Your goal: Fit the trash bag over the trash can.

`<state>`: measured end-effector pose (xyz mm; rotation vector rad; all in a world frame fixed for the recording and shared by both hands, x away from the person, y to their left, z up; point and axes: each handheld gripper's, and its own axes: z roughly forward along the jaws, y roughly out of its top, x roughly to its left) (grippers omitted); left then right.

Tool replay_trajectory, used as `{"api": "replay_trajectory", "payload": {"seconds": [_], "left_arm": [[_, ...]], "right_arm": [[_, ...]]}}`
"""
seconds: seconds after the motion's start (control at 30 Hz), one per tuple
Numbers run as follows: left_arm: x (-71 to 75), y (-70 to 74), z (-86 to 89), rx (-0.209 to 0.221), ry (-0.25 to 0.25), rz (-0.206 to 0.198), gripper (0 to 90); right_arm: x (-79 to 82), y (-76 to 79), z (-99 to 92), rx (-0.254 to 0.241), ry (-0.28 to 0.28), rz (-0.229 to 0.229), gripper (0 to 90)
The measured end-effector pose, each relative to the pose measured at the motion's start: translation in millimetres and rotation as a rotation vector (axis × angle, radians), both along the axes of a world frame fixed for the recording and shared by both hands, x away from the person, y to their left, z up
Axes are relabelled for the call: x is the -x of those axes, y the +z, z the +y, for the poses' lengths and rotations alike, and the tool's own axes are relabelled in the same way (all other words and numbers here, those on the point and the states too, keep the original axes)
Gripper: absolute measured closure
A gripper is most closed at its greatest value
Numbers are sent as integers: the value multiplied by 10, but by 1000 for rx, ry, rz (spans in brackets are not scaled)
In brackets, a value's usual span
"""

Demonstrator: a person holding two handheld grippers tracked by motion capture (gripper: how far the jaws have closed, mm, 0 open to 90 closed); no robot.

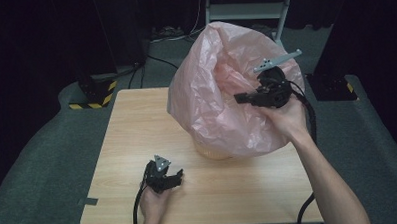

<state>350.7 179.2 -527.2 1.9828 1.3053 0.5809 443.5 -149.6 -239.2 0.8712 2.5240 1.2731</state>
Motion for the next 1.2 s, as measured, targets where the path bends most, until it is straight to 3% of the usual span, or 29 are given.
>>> {"api": "replay_trajectory", "payload": {"seconds": [1.2], "left_arm": [[0,0,0,1,0,0,249]], "right_arm": [[-235,-172,188,60,-25,64,894]]}}
